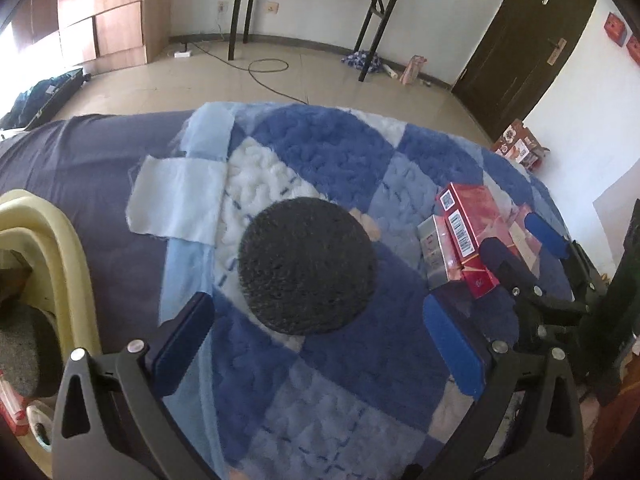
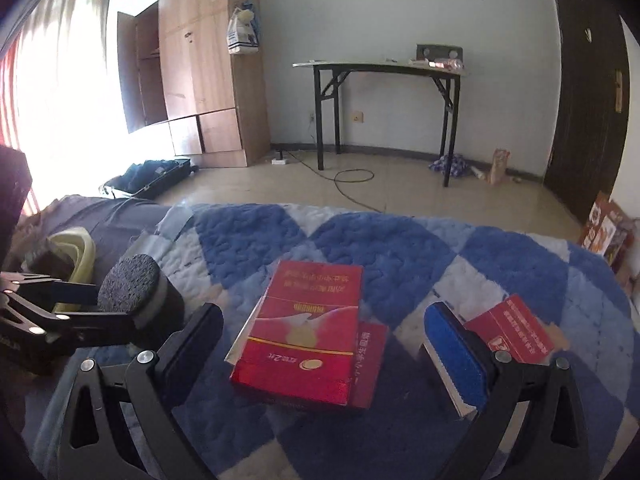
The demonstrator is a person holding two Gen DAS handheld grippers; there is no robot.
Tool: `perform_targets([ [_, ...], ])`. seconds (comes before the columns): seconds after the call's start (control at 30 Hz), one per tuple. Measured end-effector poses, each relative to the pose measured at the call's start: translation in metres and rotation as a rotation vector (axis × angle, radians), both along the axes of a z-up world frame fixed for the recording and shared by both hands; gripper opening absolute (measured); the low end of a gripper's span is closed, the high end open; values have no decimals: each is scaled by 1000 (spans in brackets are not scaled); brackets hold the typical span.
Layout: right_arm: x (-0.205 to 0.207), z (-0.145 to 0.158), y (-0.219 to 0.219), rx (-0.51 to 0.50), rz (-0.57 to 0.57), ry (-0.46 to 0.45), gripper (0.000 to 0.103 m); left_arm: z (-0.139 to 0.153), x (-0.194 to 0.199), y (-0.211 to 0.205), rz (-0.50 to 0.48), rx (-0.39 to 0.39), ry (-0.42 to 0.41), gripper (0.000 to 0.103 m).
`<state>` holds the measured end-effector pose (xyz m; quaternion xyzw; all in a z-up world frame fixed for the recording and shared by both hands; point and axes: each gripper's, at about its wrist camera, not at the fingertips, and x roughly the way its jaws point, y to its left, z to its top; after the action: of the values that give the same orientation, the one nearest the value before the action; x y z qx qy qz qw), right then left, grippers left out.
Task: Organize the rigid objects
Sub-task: 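Grasp black foam cylinder with left tool while right tool grasps red box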
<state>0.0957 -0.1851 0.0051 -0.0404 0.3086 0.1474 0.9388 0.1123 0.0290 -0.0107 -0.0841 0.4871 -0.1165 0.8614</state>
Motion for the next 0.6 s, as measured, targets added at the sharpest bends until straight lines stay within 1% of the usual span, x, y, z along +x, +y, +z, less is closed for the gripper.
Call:
perform_targets([
  [0.1,1,-2,3,-19,3,-3,103,-6,4,-5,10,24,7,103],
  [0.17,2,-6,6,-43,10,-6,101,-11,6,-11,0,40,16,103],
  [0.2,3,-9,7,-49,18,-4,97,-13,6,-13,-11,43,18,102],
  [0.23,3,-9,7,-49,26,1,89,-14,6,-16,-23,53,17,101],
  [0.27,3,-8,6,-49,31,6,84,-14,6,-18,-28,66,11,99],
  [0.3,4,-9,7,-53,33,5,73,-14,6,-21,-32,81,1,92],
  [0.33,3,-8,7,-60,42,2,66,-14,6,-22,-28,93,-3,82],
  [0.37,4,-8,7,-61,48,0,64,-13,5,-22,-23,102,-7,76],
  [0.4,4,-9,6,-59,49,1,62,-12,5,-21,-24,106,-10,63],
  [0.5,3,-7,2,-38,53,-9,57,-7,3,-10,-24,70,-17,62],
  [0.6,-3,3,-4,2,61,-48,57,11,-3,11,19,34,-75,62],
])
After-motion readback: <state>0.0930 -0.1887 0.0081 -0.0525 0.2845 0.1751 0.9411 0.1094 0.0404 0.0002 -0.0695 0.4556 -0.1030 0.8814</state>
